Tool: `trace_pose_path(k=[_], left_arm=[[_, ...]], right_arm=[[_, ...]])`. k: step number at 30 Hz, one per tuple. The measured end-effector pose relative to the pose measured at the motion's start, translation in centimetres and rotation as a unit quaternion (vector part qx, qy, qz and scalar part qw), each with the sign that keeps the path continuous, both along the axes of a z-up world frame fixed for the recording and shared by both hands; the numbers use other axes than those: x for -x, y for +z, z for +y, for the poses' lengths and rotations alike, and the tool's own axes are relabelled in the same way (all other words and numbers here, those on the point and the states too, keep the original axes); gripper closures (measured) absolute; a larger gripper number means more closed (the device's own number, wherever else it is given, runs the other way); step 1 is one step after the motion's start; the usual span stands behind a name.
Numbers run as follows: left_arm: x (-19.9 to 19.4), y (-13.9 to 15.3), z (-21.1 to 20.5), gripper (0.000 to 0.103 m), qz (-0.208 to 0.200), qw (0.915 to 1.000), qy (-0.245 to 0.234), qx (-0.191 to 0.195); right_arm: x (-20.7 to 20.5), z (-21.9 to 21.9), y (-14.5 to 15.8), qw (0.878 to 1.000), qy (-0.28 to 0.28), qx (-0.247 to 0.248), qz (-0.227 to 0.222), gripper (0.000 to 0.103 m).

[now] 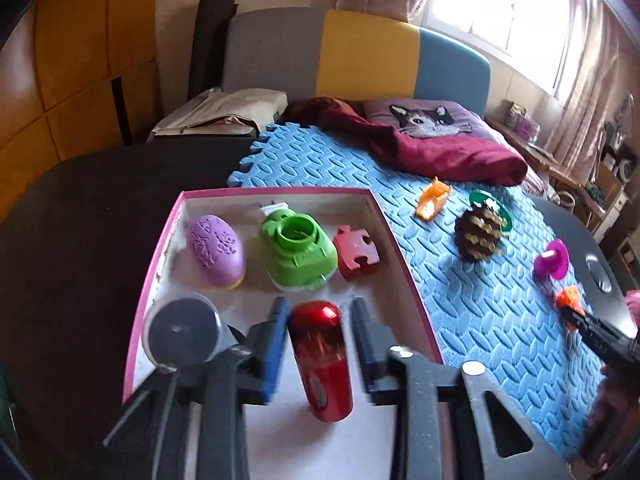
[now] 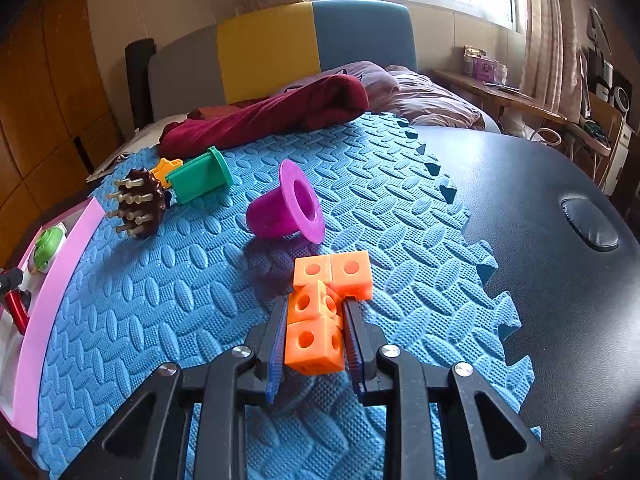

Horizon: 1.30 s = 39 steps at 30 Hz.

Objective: Organize rigid objects
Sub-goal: 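Carry the red cylinder into the tray and open the left gripper, then carry the orange blocks into the tray and open the right gripper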

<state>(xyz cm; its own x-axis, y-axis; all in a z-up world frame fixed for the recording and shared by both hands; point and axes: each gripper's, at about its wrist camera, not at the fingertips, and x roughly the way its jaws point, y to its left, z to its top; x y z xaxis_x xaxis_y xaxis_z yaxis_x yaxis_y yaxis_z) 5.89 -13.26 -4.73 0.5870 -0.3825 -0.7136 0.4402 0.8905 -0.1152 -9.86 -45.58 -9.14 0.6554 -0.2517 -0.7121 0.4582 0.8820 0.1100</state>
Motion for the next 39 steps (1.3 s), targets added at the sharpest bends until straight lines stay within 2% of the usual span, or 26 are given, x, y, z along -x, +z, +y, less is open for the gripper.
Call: trace_pose_path(k=[3,7,12,17,21,26,33,39], left_arm=[[0.3,0.6,0.5,0.038,-0.017,0.9998,0.006,0.012],[1.3,1.4,0.9,0.031,-0.044,0.9988,0.016,0.010],[3.2,1.6,1.3,0.018,-0.060,0.9981,0.014,0.009],[4.6,1.1,1.6,0.013,-0.050,0.9987,0.013,0.004],[5.1,0.4,2.0,0.012,-0.023,0.9996,0.015,0.010],[5.9,-0.2,2.0,0.011,-0.019,0.9998,0.004,-0.011],[6.3,-0.3,2.7,0.010,-0.013,0.9999,-0.002,-0.009],[6.4,-0.2,3.8,0.010,-0.019,0.9997,0.007,-0.016]], right_arm=[[0.0,0.1,0.0,1.000,0.000,0.003,0.002,0.077],[0.0,0.1,0.0,1.000,0.000,0.002,0.001,0.077],[0.0,0.1,0.0,1.000,0.000,0.003,0.001,0.077],[0.0,0.1,0.0,1.000,0.000,0.003,0.001,0.077],[0.1,-0.1,0.2,1.000,0.001,-0.005,-0.003,0.077],[0.4,0.4,0.9,1.000,0.015,-0.014,-0.011,0.077],[0.2,3.9,1.9,0.998,0.058,-0.029,-0.018,0.077],[-1.8,8.8,3.2,0.991,0.121,-0.046,-0.021,0.077]])
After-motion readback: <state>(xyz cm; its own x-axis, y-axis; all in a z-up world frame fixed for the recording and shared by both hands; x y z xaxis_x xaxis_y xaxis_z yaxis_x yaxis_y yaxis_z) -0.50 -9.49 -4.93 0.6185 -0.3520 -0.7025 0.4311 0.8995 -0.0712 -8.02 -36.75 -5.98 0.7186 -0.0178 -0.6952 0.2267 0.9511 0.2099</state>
